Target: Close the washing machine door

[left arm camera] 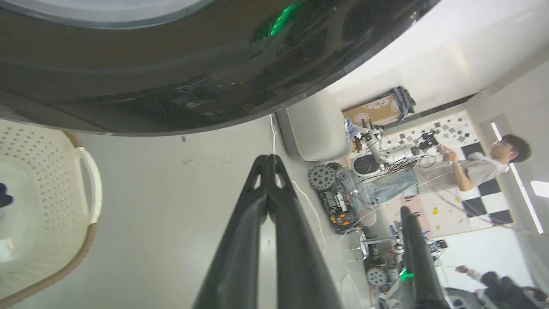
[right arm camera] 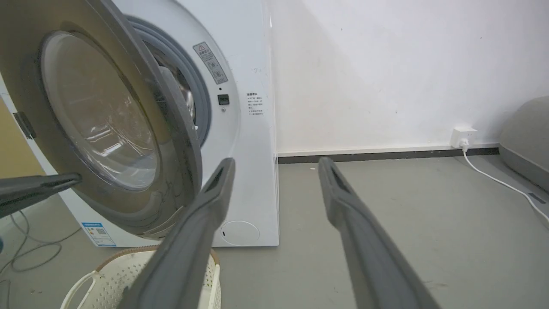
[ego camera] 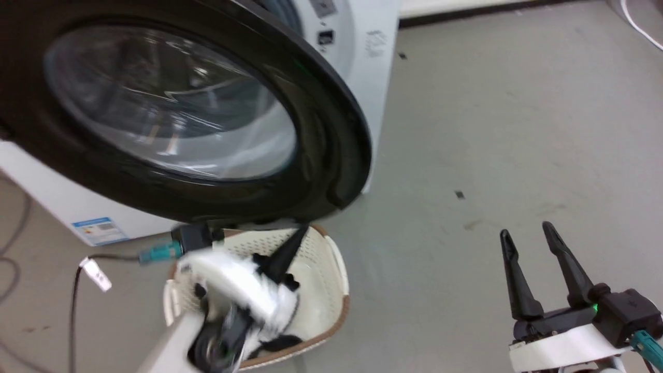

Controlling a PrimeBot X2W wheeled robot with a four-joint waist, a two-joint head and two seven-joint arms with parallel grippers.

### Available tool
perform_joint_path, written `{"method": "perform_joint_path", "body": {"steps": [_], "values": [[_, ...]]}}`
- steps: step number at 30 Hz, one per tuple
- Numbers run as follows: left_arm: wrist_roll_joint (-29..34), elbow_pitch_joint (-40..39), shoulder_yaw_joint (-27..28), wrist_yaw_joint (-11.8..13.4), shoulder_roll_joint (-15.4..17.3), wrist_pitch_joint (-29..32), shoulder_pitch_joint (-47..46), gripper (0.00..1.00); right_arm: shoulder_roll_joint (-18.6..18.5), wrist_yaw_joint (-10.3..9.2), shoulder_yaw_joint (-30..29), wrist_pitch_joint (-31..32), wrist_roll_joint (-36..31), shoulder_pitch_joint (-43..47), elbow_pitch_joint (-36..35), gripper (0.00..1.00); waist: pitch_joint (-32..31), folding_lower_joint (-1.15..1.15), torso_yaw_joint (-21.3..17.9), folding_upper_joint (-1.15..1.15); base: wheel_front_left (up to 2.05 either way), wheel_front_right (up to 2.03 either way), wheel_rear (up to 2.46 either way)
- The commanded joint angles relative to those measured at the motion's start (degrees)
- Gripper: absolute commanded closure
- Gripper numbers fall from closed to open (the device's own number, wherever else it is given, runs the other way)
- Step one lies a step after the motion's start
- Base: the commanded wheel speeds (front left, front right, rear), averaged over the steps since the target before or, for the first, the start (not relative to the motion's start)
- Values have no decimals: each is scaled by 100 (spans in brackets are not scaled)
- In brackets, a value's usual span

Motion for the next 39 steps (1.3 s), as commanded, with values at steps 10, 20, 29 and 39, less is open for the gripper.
{"method": "perform_joint_path", "body": {"steps": [10,20,29,39], "values": [[2237,-394,-880,115,1554,-1505,724,100,10,-4,-132,-24,-169,289,-17,0,-617,0,1093,0,0,0,0],[3679,-1347,546,977,1207,-2140,1365,100,10,-4,-102,-24,-185,402,-45,0,-760,0,1583,0,0,0,0],[5538,-2309,1841,620,-25,-2143,2645,100,10,-4,-50,-24,-216,446,-78,0,-763,0,1763,0,0,0,0],[6684,-1967,1956,247,-366,-2144,2878,0,10,-4,39,-24,-207,461,-72,0,-715,0,1846,0,0,0,0]]}}
